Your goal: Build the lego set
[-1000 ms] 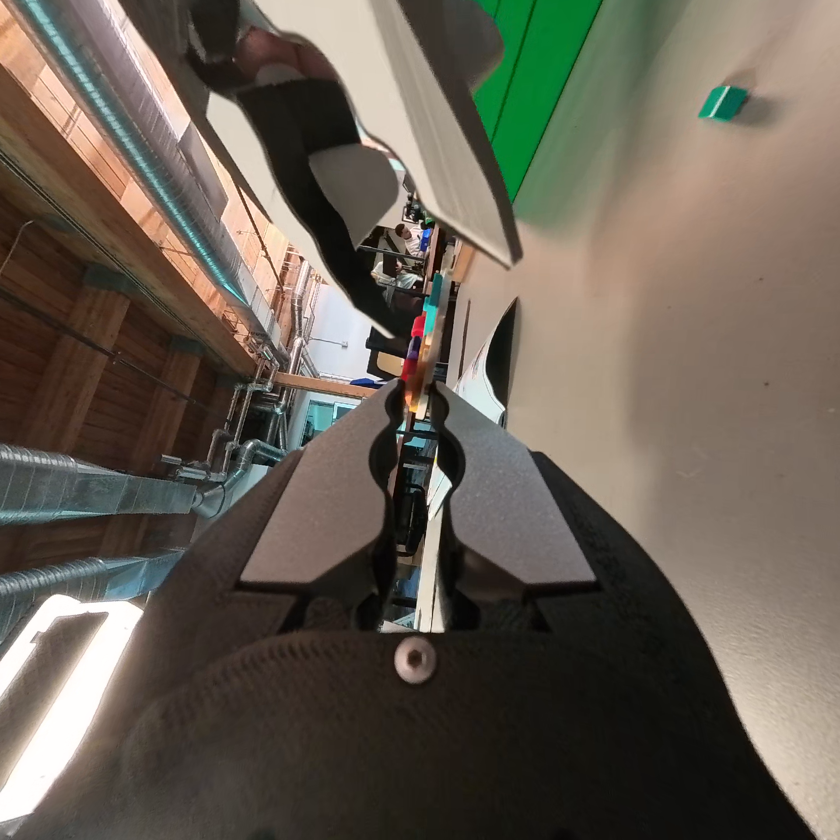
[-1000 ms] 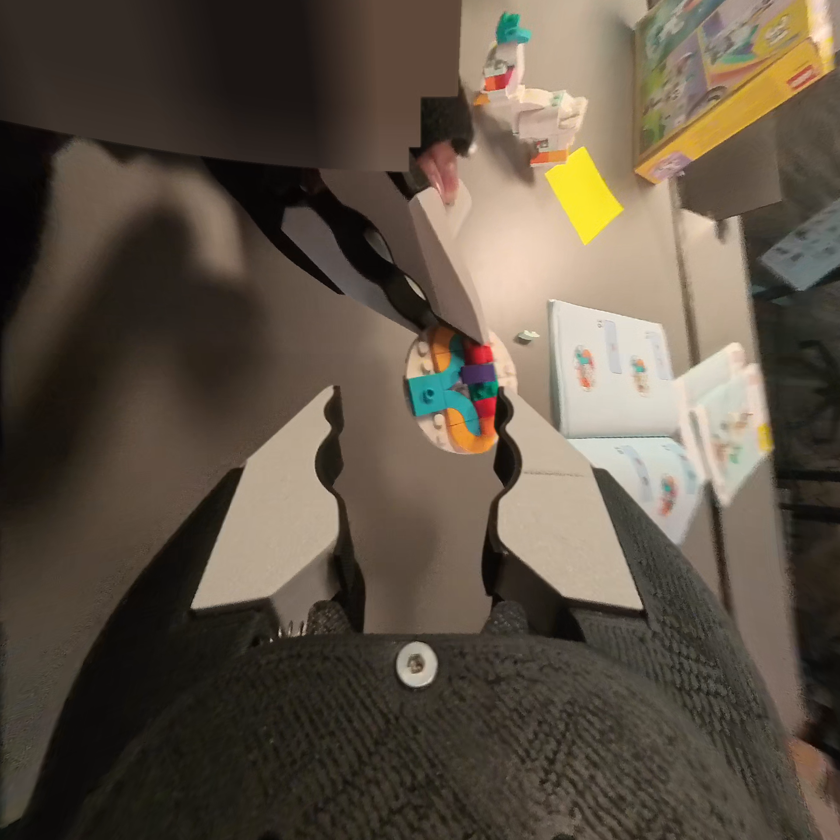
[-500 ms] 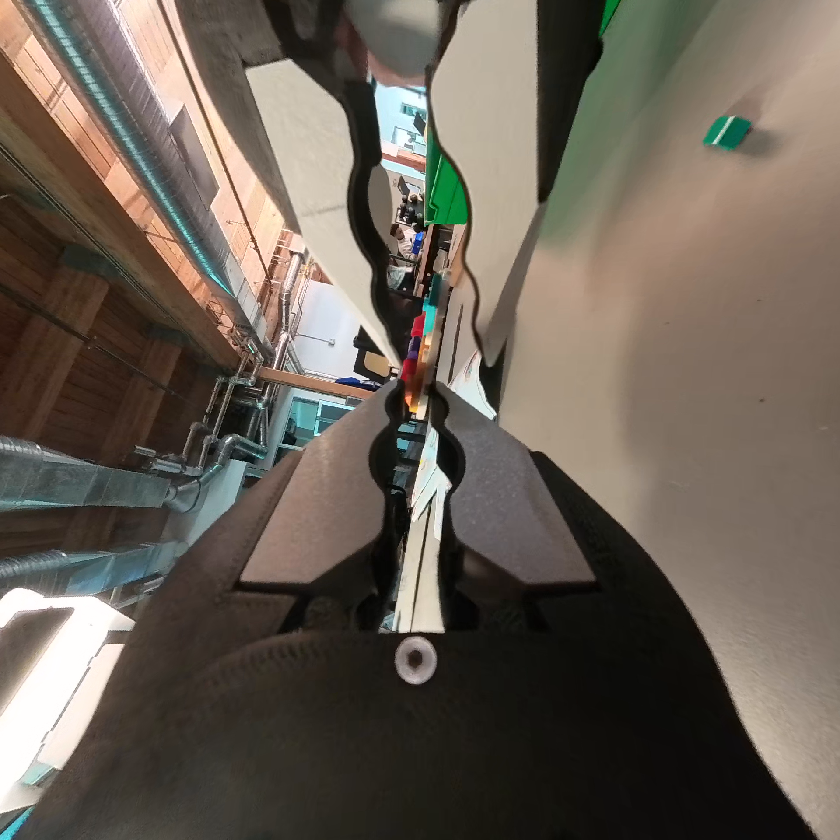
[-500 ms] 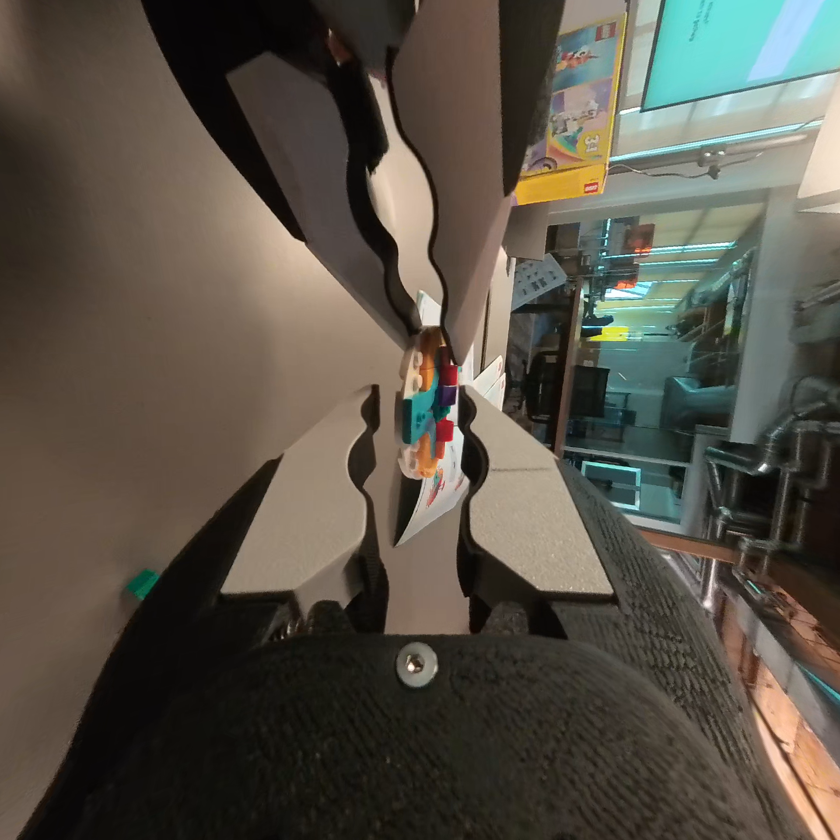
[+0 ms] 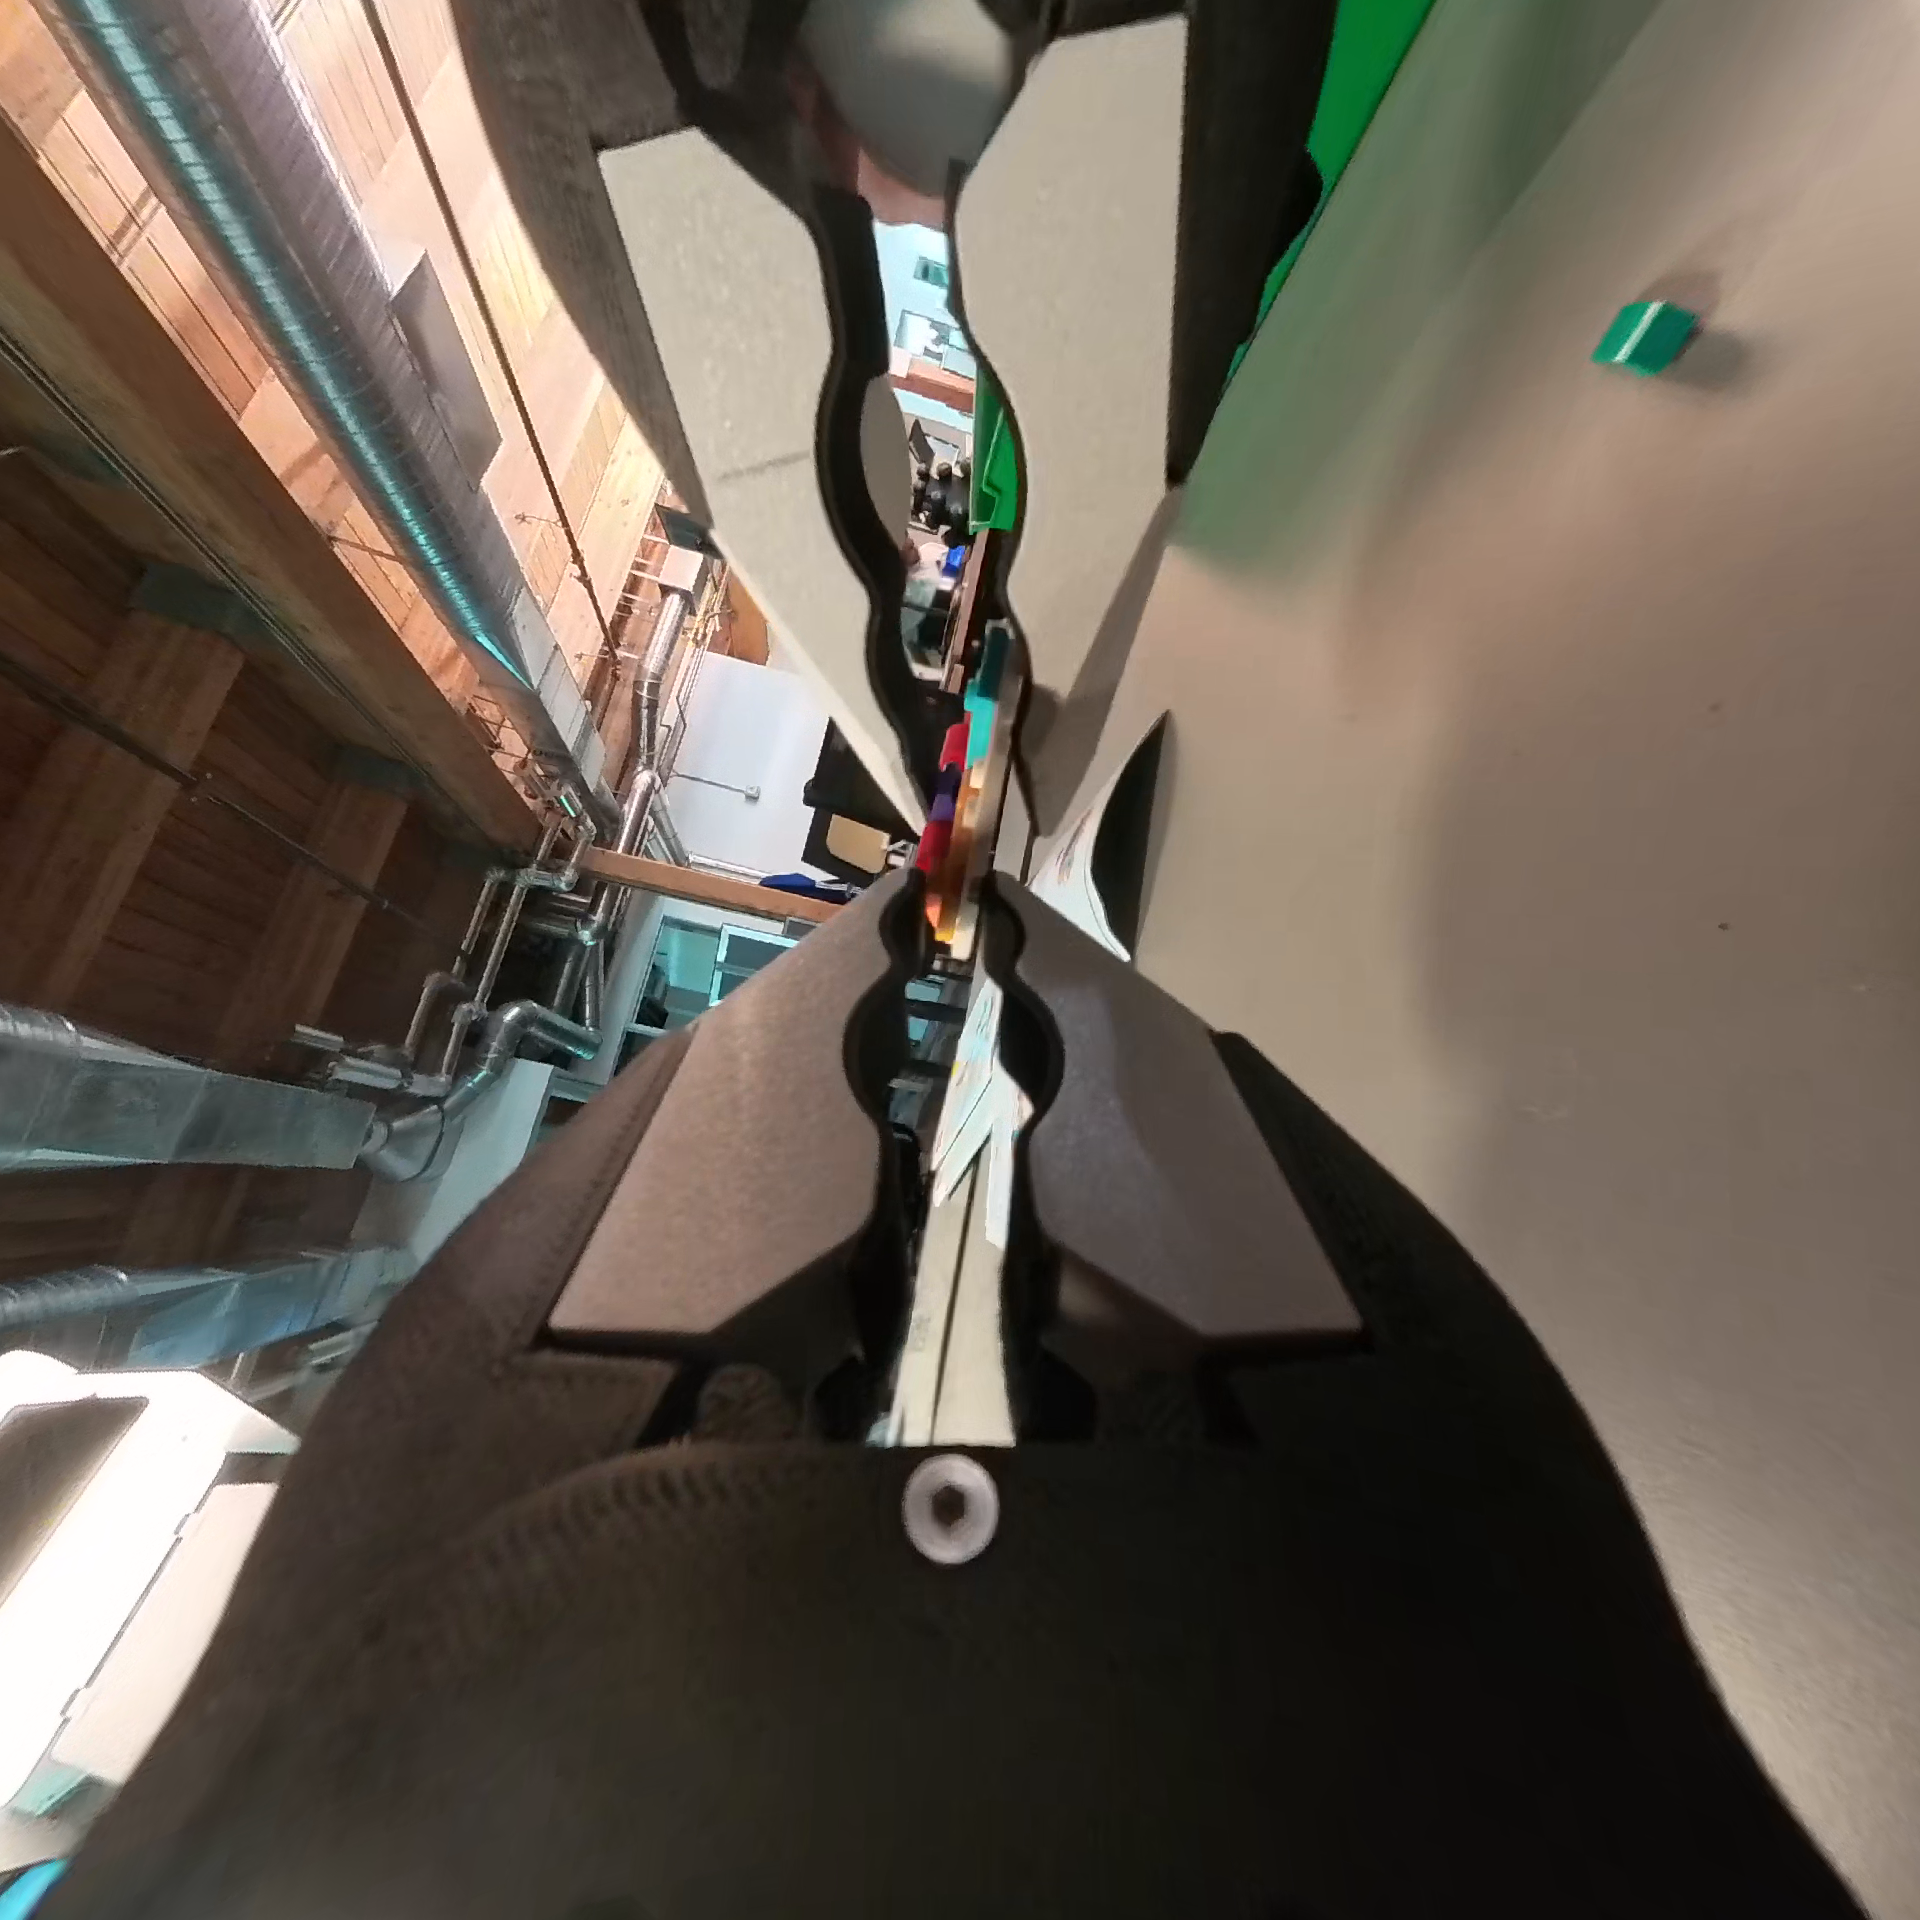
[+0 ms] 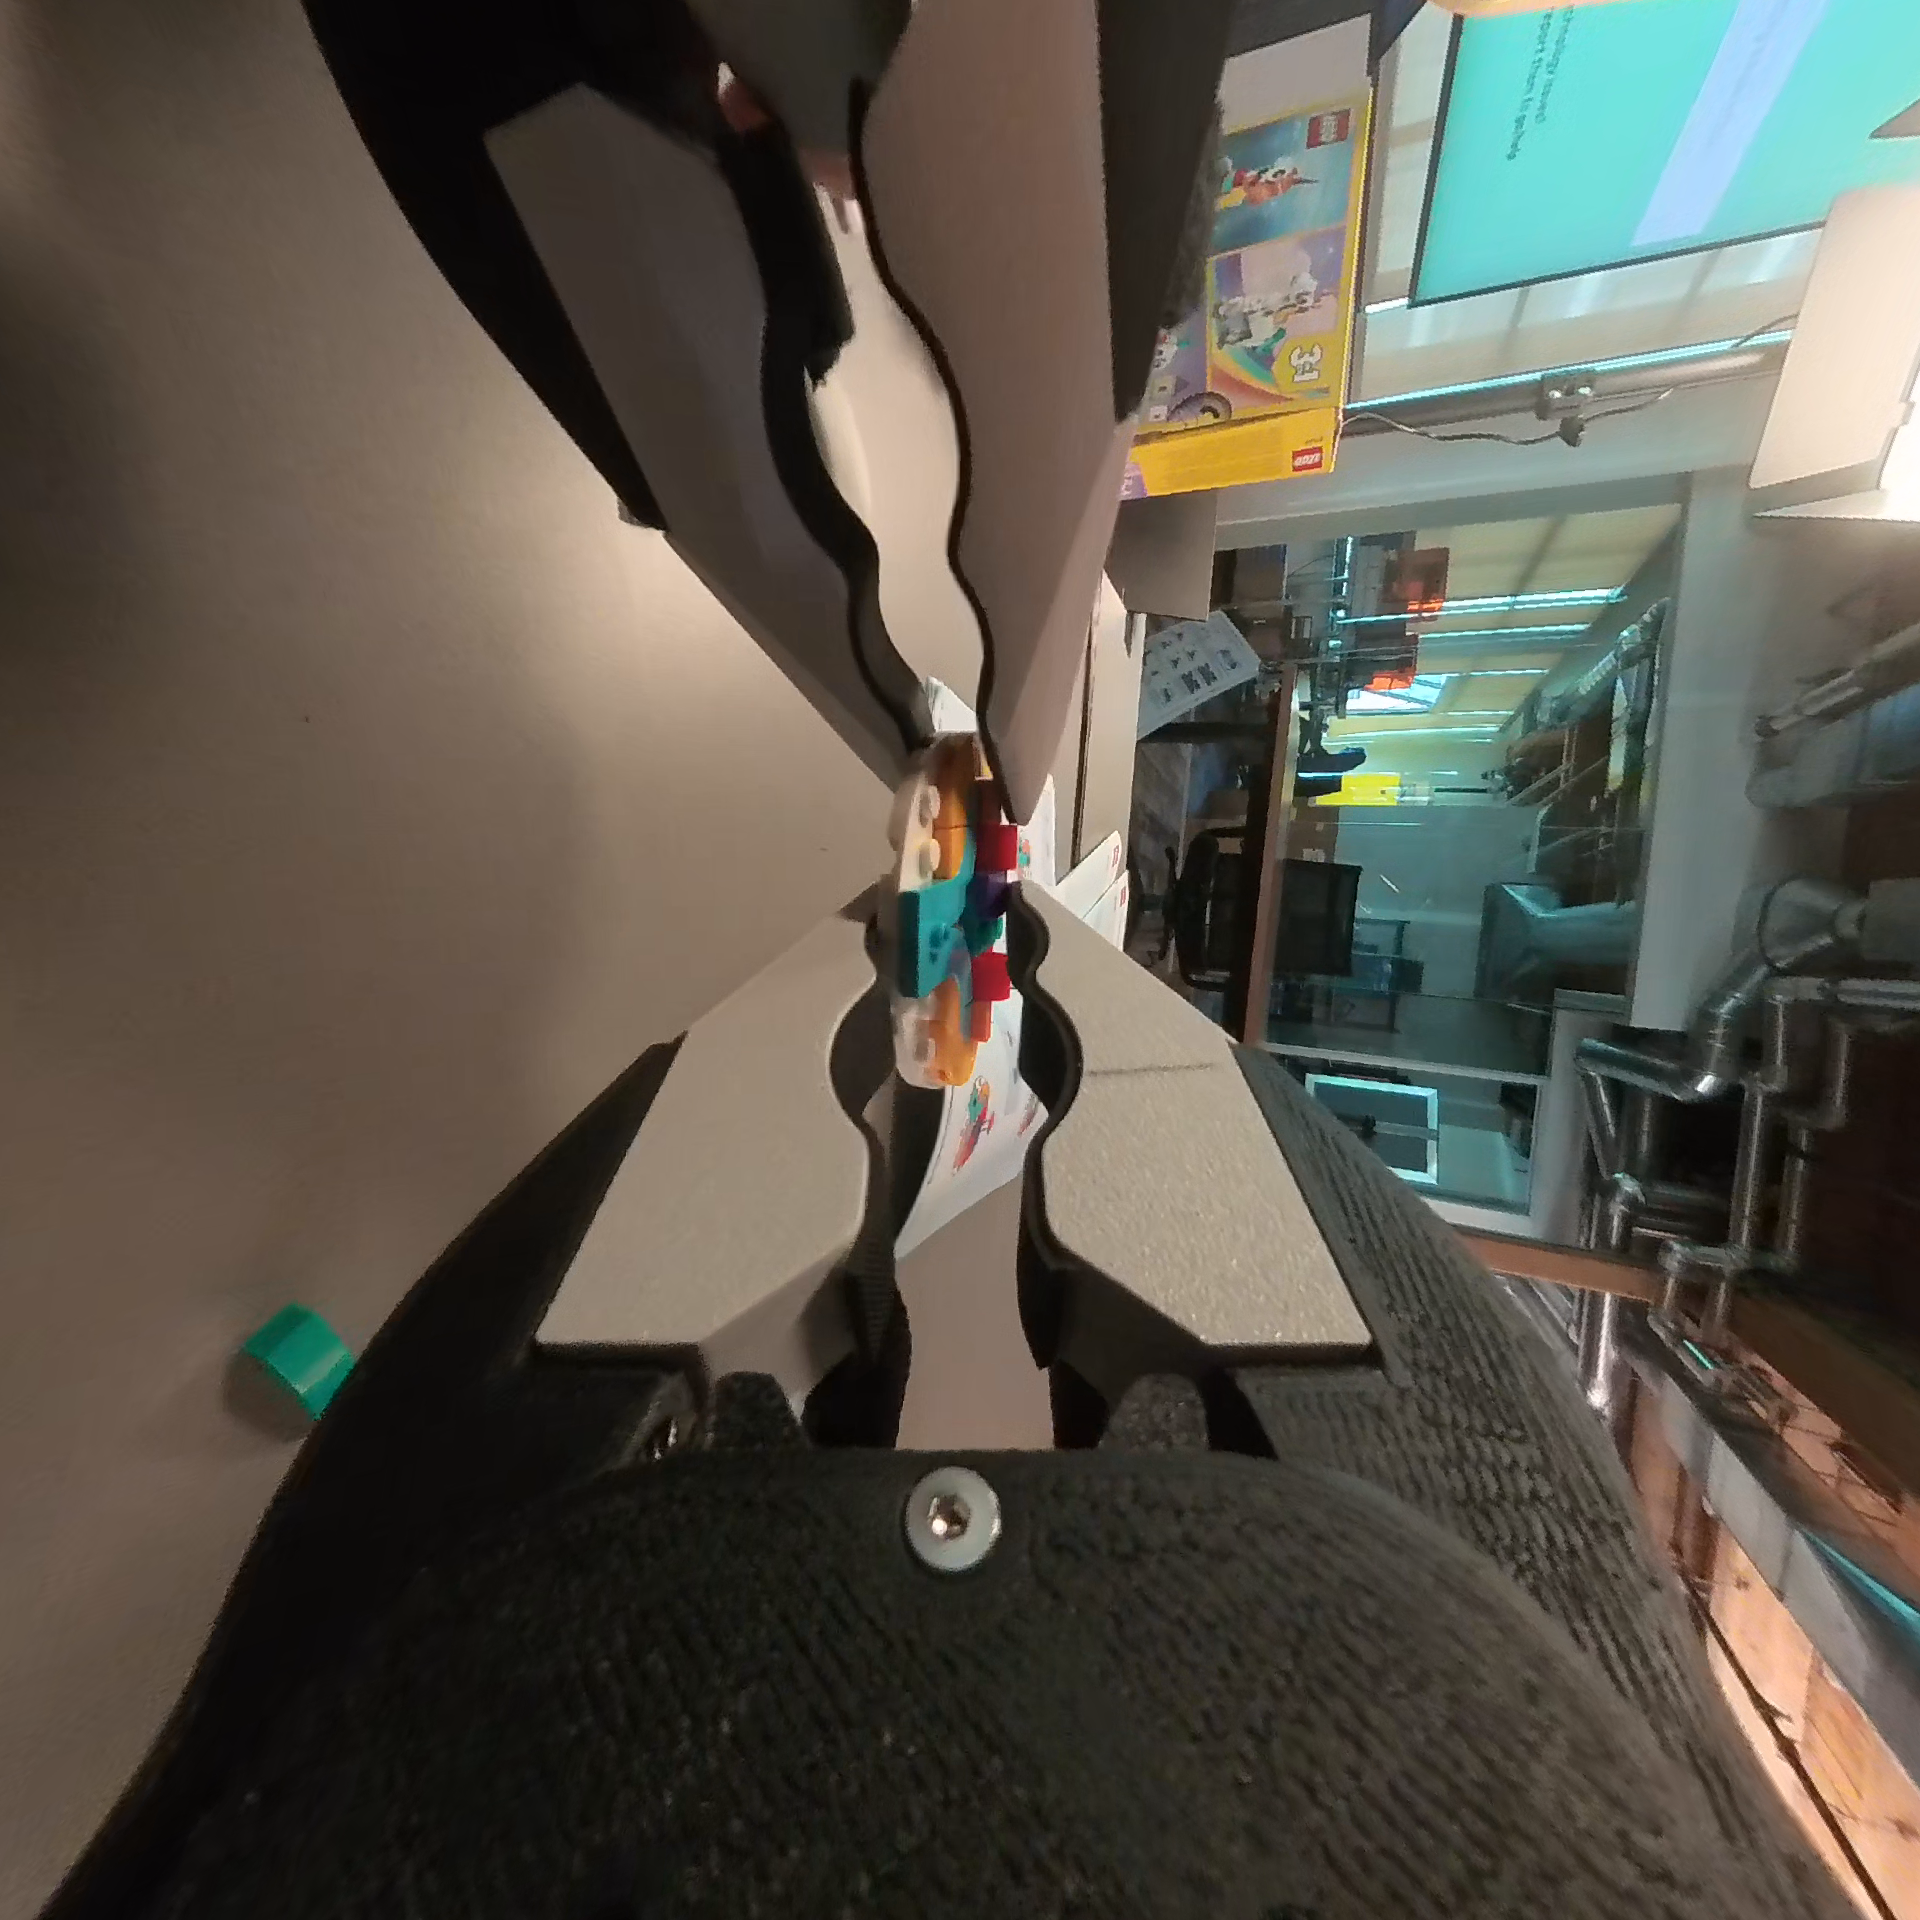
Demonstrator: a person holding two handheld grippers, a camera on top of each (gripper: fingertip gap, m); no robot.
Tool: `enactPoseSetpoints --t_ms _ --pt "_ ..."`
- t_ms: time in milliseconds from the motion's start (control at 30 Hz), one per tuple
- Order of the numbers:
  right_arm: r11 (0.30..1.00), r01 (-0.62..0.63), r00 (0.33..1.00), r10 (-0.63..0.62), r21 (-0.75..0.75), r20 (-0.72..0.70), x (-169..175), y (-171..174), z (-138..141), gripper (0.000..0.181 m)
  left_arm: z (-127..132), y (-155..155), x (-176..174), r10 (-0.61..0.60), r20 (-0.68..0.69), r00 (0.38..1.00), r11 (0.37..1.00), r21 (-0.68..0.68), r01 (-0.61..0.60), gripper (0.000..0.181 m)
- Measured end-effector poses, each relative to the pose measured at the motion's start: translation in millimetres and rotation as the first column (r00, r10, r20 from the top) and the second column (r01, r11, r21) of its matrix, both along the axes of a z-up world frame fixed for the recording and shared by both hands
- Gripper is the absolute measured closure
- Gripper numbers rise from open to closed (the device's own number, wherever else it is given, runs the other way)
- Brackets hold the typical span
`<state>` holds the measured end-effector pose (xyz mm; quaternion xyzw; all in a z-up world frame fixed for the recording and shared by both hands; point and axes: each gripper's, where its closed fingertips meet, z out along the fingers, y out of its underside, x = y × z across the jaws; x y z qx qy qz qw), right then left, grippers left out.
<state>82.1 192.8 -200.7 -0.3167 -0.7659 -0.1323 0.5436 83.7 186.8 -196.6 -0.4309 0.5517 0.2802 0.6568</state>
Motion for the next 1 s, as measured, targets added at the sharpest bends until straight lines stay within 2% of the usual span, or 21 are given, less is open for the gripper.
enactPoseSetpoints --t_ms 167,600,900,1000 --pt "0.999 -0.004 1.000 0.004 0.051 0.007 0.3 0.6 1.9 0.172 -1.4 -2.2 1.8 -0.024 0.020 1.000 0.999 -0.035 0.025 0.172" --pt "1.000 -0.025 0.996 0.024 0.016 0.084 3.4 -0.1 -1.5 0.174 -4.8 -4.1 3.9 -0.042 0.002 0.999 0.998 -0.057 0.042 0.172" --pt "0.992 -0.014 0.999 0.020 -0.122 0.048 2.6 -1.9 -6.5 0.168 -6.5 -3.9 3.8 -0.053 0.026 0.998 0.993 -0.102 0.056 0.171" --pt "0.992 -0.021 0.998 0.028 -0.127 0.049 2.6 -2.8 -6.6 0.168 -6.4 -4.3 4.2 -0.057 0.028 0.998 0.993 -0.105 0.059 0.170"
